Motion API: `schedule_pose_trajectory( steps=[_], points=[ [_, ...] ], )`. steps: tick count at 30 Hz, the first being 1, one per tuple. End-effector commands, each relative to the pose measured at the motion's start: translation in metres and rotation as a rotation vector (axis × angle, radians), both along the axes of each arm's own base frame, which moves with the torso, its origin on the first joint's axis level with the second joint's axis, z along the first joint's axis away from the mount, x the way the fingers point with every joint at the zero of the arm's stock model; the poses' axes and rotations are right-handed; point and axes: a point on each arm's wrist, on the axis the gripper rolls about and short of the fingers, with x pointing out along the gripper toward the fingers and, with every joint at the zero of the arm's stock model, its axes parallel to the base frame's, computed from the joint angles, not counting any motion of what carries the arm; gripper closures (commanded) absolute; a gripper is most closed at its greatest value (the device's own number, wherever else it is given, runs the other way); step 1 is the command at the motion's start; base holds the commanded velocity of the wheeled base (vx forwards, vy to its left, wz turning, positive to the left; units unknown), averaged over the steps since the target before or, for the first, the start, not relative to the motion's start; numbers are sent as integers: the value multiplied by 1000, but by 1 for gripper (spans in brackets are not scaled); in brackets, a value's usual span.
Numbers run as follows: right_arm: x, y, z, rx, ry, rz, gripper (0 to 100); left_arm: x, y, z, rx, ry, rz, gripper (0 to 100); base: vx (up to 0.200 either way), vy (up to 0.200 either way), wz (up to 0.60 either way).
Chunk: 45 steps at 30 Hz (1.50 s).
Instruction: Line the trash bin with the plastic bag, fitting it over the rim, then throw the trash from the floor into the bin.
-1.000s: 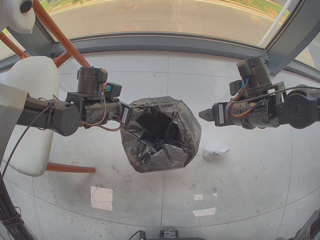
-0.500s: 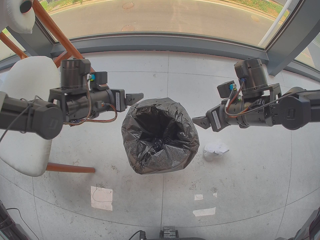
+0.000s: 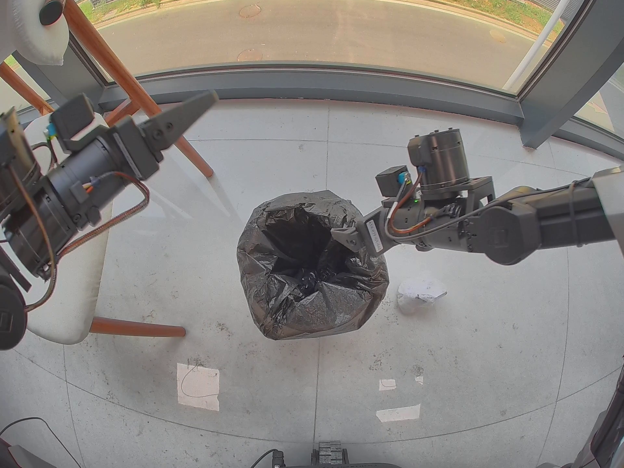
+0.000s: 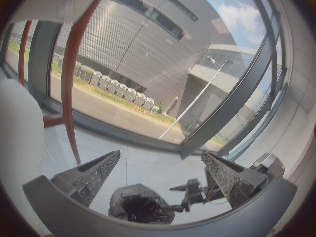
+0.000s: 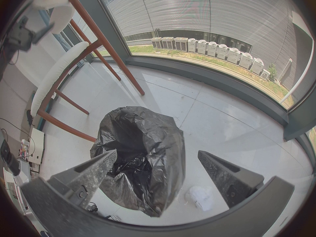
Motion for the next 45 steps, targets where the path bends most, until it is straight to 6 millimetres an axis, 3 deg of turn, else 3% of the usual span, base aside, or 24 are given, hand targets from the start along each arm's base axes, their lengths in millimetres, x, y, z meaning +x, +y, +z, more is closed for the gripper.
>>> schedule_pose_trajectory(
  steps=[1, 8, 9, 21, 29, 32, 33, 41, 44, 45],
  points=[
    [22, 22, -37, -32, 28, 20, 0, -15, 8, 9, -31, -41, 15, 0, 0, 0, 0],
    [42, 29, -42, -21, -4, 13, 0, -17, 8, 6, -26, -32, 0, 0, 0, 0, 0],
    [42, 29, -42, -22, -5, 14, 100, -17, 8, 6, -24, -32, 0, 0, 0, 0, 0],
    [49, 22, -18, -3, -73, 2, 100, -16, 7, -3, -10, -4, -10, 0, 0, 0, 0],
    [76, -18, 0, -99, -191, -39, 100, -17, 7, -3, -7, -9, -21, 0, 0, 0, 0],
    [80, -20, 5, -90, -225, -46, 100, -17, 7, -3, -6, -7, -23, 0, 0, 0, 0],
    [80, -20, 5, -90, -225, -46, 0, -17, 7, -3, -6, -7, -23, 0, 0, 0, 0],
    [82, -19, 21, 69, -223, -112, 0, -17, 6, -5, 5, -7, -50, 0, 0, 0, 0],
    [75, -29, 38, 139, -204, -177, 0, -17, 6, -4, 4, -10, -50, 0, 0, 0, 0],
    [71, -43, 47, 164, -179, -231, 0, -17, 6, -3, 3, -13, -50, 0, 0, 0, 0]
  ],
)
